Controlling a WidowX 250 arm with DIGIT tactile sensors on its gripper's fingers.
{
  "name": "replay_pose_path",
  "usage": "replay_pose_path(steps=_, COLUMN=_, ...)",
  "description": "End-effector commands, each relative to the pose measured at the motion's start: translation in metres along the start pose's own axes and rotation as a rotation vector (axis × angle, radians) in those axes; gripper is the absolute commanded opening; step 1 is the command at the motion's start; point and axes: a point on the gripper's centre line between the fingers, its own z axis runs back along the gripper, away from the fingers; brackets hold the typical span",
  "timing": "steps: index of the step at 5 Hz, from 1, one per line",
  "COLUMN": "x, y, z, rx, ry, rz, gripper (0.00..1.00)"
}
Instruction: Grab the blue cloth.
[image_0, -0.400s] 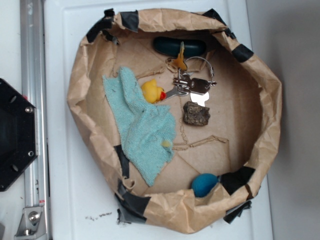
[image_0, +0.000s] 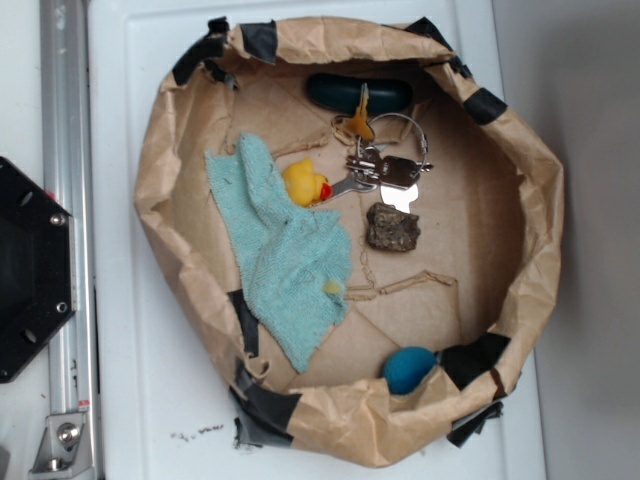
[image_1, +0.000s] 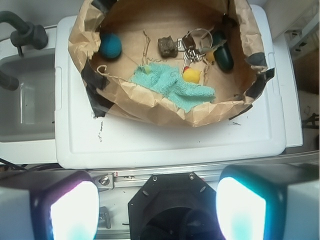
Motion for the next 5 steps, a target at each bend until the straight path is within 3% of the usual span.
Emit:
replay_pose_path(steps=1, x=0.060, y=0.026, z=-0.071, rx=0.226, ry=-0.037, rz=0.172, gripper=1.00)
replay_pose_path(steps=2, x=0.086, y=0.025, z=-0.106, rx=0.247, ry=-0.016, rz=0.232, gripper=1.00)
replay_pose_path(steps=3, x=0.088, y=0.026, z=-0.126, rx=0.204, ry=0.023, rz=0.250, gripper=1.00)
replay_pose_path(steps=4, x=0.084, y=0.027, z=-0.161, rx=0.229, ry=0.047, rz=0.340, gripper=1.00)
replay_pose_path(steps=5, x=0.087, y=0.029, z=-0.200, rx=0.159, ry=0.010, rz=0.286, gripper=1.00)
